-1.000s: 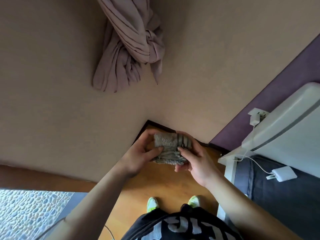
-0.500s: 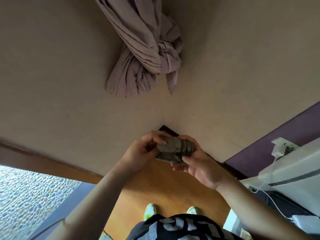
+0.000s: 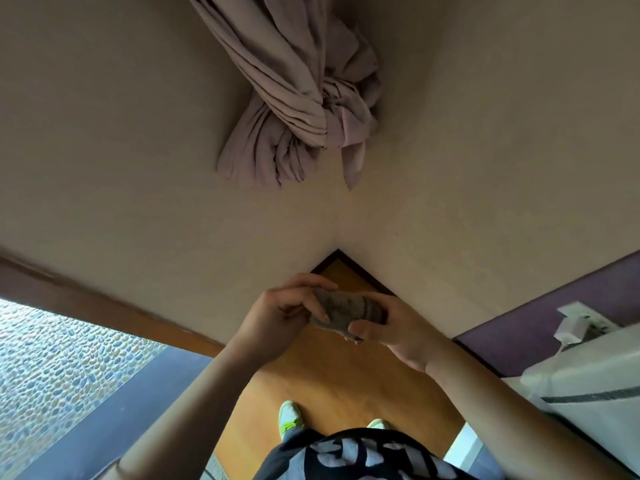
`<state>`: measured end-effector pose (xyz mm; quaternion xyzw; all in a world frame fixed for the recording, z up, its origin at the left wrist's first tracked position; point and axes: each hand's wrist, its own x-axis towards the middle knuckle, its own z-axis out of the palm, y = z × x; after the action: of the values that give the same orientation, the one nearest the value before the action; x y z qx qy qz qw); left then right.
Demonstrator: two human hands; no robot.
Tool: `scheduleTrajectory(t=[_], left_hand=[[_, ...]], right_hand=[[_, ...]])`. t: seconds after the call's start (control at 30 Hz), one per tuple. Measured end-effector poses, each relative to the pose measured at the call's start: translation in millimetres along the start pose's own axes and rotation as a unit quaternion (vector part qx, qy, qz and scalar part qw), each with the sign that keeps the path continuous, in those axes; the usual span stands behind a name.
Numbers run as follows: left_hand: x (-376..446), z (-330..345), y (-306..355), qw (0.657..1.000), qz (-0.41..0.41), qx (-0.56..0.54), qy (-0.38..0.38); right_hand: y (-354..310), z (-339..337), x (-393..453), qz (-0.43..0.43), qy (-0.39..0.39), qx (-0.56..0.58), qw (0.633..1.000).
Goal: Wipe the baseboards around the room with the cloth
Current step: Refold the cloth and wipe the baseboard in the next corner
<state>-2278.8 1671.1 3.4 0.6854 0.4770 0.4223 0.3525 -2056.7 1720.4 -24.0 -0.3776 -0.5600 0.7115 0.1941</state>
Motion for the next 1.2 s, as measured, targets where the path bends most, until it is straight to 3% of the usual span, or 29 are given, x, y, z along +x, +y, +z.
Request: scheduleTrajectory(t=[0.1, 0.17, 0.23, 0.37, 0.47, 0.77, 1.07, 1.2], left_hand=[[-8.2, 1.5, -1.8, 0.987, -0.08, -0.136, -0.002], [-10.3, 0.1, -1.3, 0.959, -0.11, -0.262, 0.005], [-8.3, -4.0, -0.8, 0.942, -0.146, -0.303, 0.004], [-2.8, -6.3, -3.9, 0.988, -0.116, -0.089, -0.044], [0.0, -8.0, -2.6, 0.996, -0.088, 0.001, -0.033], [-10.0, -26.7, -4.1, 0.996, -0.075, 0.013, 0.039], [-35.1, -71.1, -23.2, 0.991, -0.112, 0.024, 0.061], [-54.3, -96.9, -40.0, 0.987, -0.14, -0.02, 0.075]], right_hand=[[-9.1, -1.6, -0.2, -0.047, 0.018, -0.107, 0.993], [-15.9, -2.4, -1.0, -0.09, 0.031, -0.163, 0.982], [-21.1, -1.8, -1.6, -0.131, 0.05, -0.191, 0.972], [-25.6, 4.0, -2.9, -0.191, 0.081, -0.187, 0.96], [-28.2, 9.4, -2.6, -0.227, 0.101, -0.208, 0.946], [-30.1, 28.6, 4.5, -0.276, 0.132, -0.27, 0.913], [-24.9, 72.2, 39.4, -0.247, 0.067, -0.197, 0.946], [-31.0, 100.7, 57.0, -0.237, 0.067, -0.231, 0.941]])
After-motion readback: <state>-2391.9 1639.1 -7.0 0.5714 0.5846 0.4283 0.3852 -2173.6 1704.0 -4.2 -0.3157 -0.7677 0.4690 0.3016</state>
